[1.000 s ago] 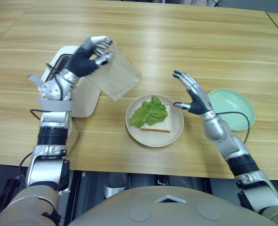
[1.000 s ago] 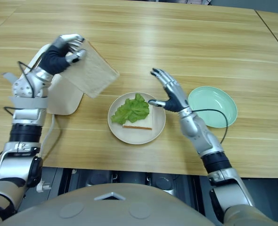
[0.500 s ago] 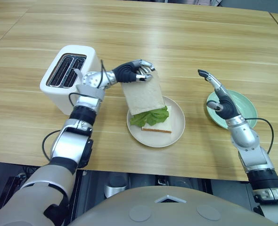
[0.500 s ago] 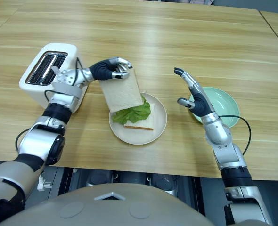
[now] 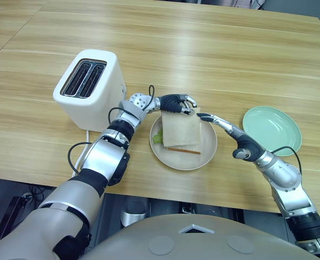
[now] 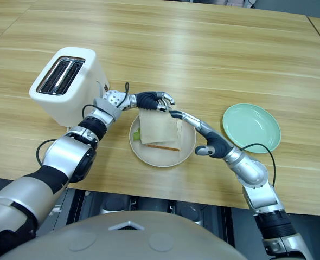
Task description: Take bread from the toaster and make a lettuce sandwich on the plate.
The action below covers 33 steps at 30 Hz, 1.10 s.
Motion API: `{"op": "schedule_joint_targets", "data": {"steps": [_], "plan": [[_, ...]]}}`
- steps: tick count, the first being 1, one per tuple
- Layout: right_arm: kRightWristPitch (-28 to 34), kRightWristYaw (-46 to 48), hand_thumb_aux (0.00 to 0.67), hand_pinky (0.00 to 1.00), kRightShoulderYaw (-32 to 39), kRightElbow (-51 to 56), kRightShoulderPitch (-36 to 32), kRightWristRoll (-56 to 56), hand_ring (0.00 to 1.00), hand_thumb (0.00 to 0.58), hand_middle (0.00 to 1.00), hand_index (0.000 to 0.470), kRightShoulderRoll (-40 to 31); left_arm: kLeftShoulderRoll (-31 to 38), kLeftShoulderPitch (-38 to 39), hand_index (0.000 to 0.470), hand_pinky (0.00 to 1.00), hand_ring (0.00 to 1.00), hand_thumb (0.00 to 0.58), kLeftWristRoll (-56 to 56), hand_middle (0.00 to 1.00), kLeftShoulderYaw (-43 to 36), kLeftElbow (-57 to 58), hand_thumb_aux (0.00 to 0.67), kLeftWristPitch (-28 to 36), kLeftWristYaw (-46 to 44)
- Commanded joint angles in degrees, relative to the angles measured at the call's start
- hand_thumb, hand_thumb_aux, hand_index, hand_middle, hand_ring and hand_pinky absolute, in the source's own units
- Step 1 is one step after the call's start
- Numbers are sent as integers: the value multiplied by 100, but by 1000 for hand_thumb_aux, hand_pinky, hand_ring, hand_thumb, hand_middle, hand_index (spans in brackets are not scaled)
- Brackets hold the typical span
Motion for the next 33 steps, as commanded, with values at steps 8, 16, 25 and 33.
{"op": "schedule_joint_targets", "data": {"steps": [8,16,25,33], "plan": [[224,158,0,0,455,662,-314,-1122,0,0,0,0,385,-212,-120,460,1000,1000,580,699,1000,-285,353,670,236,617],[626,-743,0,0,780,2139,-985,-2922,0,0,0,0,651,-367,-184,460,1000,1000,580,815,1000,-258,407,670,236,812],[661,-732,0,0,1105,2428,-1003,-3099,0,0,0,0,480,-428,-235,235,1000,1000,441,1057,1000,-281,426,342,151,1240],[624,-653,0,0,1245,2418,-979,-3006,0,0,0,0,348,-339,-616,0,98,98,0,1114,98,-116,469,0,340,2029]]}}
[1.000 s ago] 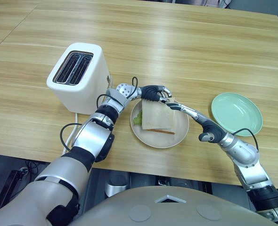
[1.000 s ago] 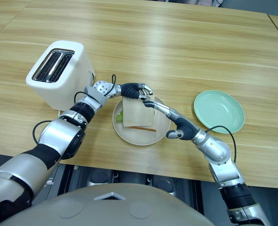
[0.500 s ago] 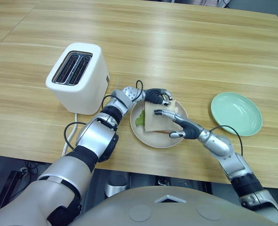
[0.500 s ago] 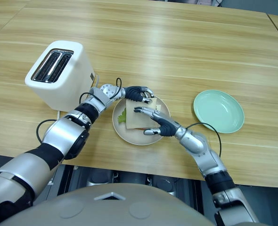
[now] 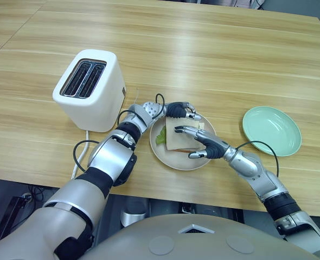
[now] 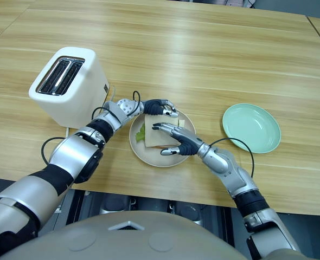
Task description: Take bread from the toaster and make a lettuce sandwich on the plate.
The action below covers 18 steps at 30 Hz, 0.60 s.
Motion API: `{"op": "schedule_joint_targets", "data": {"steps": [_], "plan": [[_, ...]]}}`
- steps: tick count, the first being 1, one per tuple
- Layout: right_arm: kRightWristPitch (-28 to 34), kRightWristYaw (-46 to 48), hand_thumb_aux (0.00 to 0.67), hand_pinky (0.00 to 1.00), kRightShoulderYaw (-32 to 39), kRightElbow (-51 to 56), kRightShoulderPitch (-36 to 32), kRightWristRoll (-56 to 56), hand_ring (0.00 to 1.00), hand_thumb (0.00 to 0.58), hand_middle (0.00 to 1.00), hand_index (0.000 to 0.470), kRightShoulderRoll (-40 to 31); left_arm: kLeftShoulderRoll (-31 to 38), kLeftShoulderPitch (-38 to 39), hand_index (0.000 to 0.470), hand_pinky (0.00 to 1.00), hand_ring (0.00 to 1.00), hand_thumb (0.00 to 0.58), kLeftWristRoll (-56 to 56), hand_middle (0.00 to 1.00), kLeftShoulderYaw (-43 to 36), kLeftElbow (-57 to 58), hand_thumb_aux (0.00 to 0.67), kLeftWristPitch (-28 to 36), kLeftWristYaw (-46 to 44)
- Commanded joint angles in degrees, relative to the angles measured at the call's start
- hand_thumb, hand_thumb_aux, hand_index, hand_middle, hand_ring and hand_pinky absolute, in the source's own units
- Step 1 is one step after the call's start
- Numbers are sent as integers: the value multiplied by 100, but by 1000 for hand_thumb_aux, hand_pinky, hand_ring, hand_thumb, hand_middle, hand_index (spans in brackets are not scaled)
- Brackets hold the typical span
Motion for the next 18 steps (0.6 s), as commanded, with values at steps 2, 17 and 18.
{"op": "schedule_joint_targets", "data": {"steps": [2,17,18], "plan": [[340,313,0,0,243,573,135,-259,0,0,0,0,-137,-28,-482,0,0,0,0,-40,0,167,-105,0,59,521],[-27,-82,0,0,-249,158,-42,452,0,0,0,0,67,153,-556,0,0,0,0,-843,0,1114,-285,0,-546,303],[-134,-71,0,0,-375,-27,-22,773,0,0,0,0,107,183,-485,0,0,0,0,-1006,0,1231,-350,0,-714,72]]}}
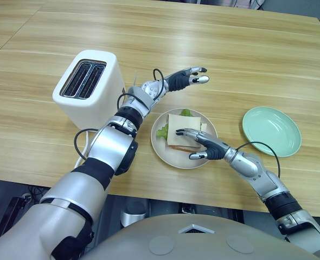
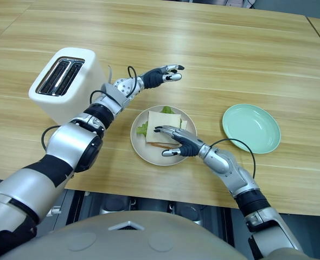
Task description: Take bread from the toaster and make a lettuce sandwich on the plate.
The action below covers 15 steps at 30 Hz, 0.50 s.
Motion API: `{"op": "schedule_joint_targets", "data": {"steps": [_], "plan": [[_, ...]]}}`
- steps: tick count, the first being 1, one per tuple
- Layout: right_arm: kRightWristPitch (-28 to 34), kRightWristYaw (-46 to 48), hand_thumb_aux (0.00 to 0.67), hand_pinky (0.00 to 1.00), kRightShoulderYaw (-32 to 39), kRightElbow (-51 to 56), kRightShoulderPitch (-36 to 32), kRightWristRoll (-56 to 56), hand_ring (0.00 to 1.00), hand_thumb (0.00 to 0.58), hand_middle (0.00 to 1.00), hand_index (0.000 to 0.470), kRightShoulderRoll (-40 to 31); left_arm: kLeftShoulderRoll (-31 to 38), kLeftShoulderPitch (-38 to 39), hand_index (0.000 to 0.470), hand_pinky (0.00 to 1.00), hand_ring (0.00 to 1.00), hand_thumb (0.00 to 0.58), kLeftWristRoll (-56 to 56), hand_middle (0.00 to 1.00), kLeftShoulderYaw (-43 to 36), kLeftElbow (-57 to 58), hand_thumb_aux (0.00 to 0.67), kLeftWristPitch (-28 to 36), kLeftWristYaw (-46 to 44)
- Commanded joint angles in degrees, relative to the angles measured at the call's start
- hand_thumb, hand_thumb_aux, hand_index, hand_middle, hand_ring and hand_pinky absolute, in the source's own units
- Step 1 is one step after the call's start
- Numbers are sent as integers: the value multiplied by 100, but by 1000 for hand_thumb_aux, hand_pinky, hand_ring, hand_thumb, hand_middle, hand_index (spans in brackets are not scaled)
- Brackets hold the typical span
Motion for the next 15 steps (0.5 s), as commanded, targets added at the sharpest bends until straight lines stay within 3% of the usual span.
{"op": "schedule_joint_targets", "data": {"steps": [1,2,3,4,5,6,8,9,10,11,13,14,15], "plan": [[-156,69,0,0,-393,-376,122,906,0,0,0,0,65,130,240,27,0,0,66,-590,0,386,-261,39,-552,-761],[-249,168,0,0,-455,-579,180,1239,0,0,0,0,52,170,370,27,0,0,66,-796,0,487,-375,39,-767,-1100],[-323,301,0,0,-489,-788,255,1581,0,0,0,0,20,221,529,235,0,0,441,-983,0,556,-529,342,-1001,-1422],[-374,445,0,0,-505,-992,339,1902,0,0,0,0,-26,274,718,280,125,125,491,-1198,125,613,-727,407,-1212,-1773],[-426,595,0,59,-508,-1177,426,2189,59,0,59,0,-83,321,944,361,333,333,553,-1473,333,666,-988,525,-1361,-2197],[-444,750,0,173,-506,-1345,513,2438,173,0,173,0,-142,385,1213,455,478,478,580,-1762,478,682,-1315,662,-1475,-2622],[-470,1040,0,392,-490,-1594,678,2774,392,0,392,0,-273,585,1860,460,820,820,580,-2335,820,599,-2143,670,-1575,-3424],[-480,1163,18,518,-478,-1669,749,2876,518,31,518,13,-333,723,2230,460,980,980,580,-2607,980,503,-2624,670,-1567,-3791],[-481,1285,155,627,-468,-1725,811,2964,627,237,627,106,-388,892,2623,460,1000,1000,580,-2841,1000,378,-3130,670,-1523,-4131],[-476,1405,339,792,-462,-1762,868,3031,792,438,792,233,-437,1092,3022,460,1000,1000,580,-3049,1000,242,-3636,670,-1483,-4430],[-471,1617,426,1000,-448,-1787,971,3065,1000,503,1000,292,-529,1488,3703,460,1000,1000,580,-3345,1000,29,-4480,670,-1301,-4849],[-462,1714,494,1000,-436,-1785,1028,3040,1000,540,1000,339,-575,1698,3996,460,1000,1000,580,-3401,1000,-77,-4808,670,-1288,-5001],[-470,1816,494,1000,-411,-1766,1088,2978,1000,540,1000,339,-629,1897,4268,460,1000,1000,580,-3419,1000,-158,-5097,670,-1271,-5100]]}}
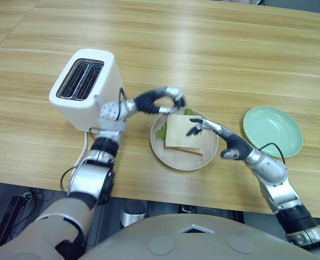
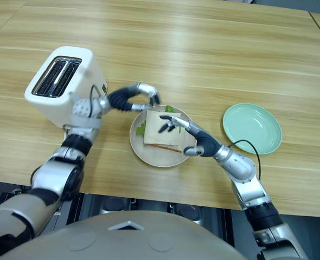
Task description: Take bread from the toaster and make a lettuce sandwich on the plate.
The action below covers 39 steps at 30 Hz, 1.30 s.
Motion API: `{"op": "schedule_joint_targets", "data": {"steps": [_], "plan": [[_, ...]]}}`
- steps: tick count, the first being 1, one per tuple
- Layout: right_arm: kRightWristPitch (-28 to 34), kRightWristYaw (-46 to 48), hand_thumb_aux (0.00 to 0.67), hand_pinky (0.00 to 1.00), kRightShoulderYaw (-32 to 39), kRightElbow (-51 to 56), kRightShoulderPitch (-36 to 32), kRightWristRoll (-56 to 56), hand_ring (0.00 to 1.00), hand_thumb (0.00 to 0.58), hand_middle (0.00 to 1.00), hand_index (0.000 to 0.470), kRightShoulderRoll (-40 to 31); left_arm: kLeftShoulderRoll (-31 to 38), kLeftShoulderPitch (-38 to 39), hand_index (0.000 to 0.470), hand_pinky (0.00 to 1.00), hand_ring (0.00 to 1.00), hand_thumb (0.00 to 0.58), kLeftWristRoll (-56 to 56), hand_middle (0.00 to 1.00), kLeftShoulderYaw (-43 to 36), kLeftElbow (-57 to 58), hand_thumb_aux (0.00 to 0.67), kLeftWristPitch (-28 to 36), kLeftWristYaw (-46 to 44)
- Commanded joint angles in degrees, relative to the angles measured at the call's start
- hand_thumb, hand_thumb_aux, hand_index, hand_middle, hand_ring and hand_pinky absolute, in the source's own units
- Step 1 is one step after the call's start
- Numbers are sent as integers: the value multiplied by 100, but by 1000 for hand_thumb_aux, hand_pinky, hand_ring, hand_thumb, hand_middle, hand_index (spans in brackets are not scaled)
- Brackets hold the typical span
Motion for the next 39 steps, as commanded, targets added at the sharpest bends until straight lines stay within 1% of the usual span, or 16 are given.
{"op": "schedule_joint_targets", "data": {"steps": [1,4,8,11,16,19,23,24,26,32,39], "plan": [[4,454,670,1000,112,-6,185,-94,1000,580,1000,460,-198,592,788,460,1000,1000,580,-282,1000,-391,-1266,670,189,-587],[-42,760,670,1000,274,118,404,-436,1000,580,1000,460,-405,1167,1561,460,1000,1000,580,-150,1000,-617,-1935,670,160,-765],[-97,967,670,1000,429,333,611,-859,1000,580,1000,460,-582,1539,2179,460,1000,1000,580,203,1000,-818,-2372,670,100,-631],[11,916,670,1000,461,571,617,-1287,1000,580,1000,460,-600,1609,2403,460,1000,1000,580,631,1000,-918,-2377,670,8,-390],[210,675,670,1000,460,1251,479,-2009,1000,580,1000,460,-560,1512,2488,460,1000,1000,580,1401,1000,-1012,-2075,670,-98,246],[356,428,670,1000,390,1618,387,-2400,1000,580,1000,460,-597,1412,2473,460,1000,1000,580,1832,1000,-1041,-1840,670,-146,686],[458,31,670,1000,359,1985,127,-2778,1000,580,1000,460,-512,1185,2279,460,1000,1000,580,2495,1000,-987,-1536,670,5,1478],[455,-91,670,1000,342,2038,58,-2818,1000,580,1000,460,-447,1124,2167,451,1000,1000,580,2759,1000,-956,-1431,657,98,1770],[443,-349,670,1000,273,2082,-84,-2856,1000,580,1000,460,-301,1009,1954,460,1000,1000,580,3080,1000,-904,-1237,670,258,2248],[437,-1018,670,1000,125,2285,-622,-3032,1000,580,1000,460,149,781,1484,460,1000,1000,580,3548,1000,-808,-938,670,961,3309],[381,-1737,670,1000,243,3087,-1436,-3345,1000,580,1000,460,717,432,701,456,1000,1000,580,3901,1000,-830,-86,665,1571,4392]]}}
